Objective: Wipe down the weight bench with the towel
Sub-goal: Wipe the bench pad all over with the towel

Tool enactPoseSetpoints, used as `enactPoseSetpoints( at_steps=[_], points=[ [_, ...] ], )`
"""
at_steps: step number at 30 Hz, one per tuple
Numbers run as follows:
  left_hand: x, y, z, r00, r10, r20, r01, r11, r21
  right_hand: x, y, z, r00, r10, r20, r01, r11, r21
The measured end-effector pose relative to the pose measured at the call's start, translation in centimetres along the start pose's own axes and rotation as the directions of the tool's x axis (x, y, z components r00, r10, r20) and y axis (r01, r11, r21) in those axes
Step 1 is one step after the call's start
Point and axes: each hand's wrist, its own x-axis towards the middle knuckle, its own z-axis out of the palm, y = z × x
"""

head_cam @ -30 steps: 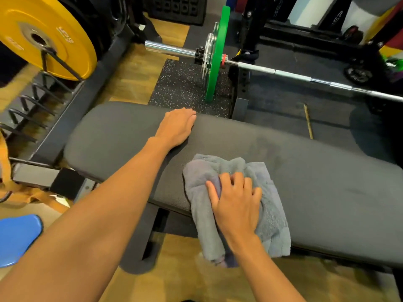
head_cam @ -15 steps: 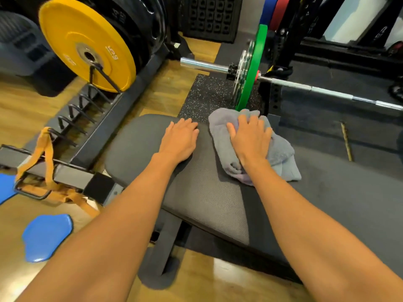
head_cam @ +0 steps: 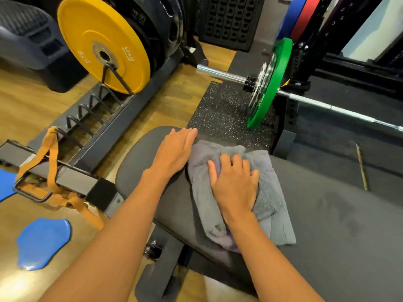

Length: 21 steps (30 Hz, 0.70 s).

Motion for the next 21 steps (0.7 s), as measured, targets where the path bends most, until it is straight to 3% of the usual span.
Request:
enactPoseSetpoints(
  at_steps=[4,8,12,16,21],
  points=[
    [0.2,-0.9,-0.2,0.991,-0.110,-0.075,0.087,0.962,-0.259,9.1,-1.6,5.6,0.999,0.033,-0.006,-0.033,0.999,-0.028],
    [-0.2,0.3,-1.7,0.982,-0.189,-0.029,0.162,0.905,-0.394,9.9,-2.3,4.9,0.996,0.016,0.092,-0.017,1.000,0.011],
    [-1.7,-0.4,-3.8,0.974,-0.222,-0.055,0.183,0.900,-0.396,3.1,-4.6,1.1,0.997,0.003,0.072,-0.007,0.999,0.045],
    [-4.1,-1.4,-5.2,0.959,-0.264,-0.107,0.209,0.906,-0.367,-4.9,-9.4,-2.6,0.991,-0.105,0.081,0.098,0.992,0.084],
    [-3.6,-2.2,-6.1,0.952,-0.278,-0.129,0.216,0.908,-0.360,-3.0,-12.3,-1.0,0.992,-0.125,0.036,0.121,0.988,0.099]
  ],
)
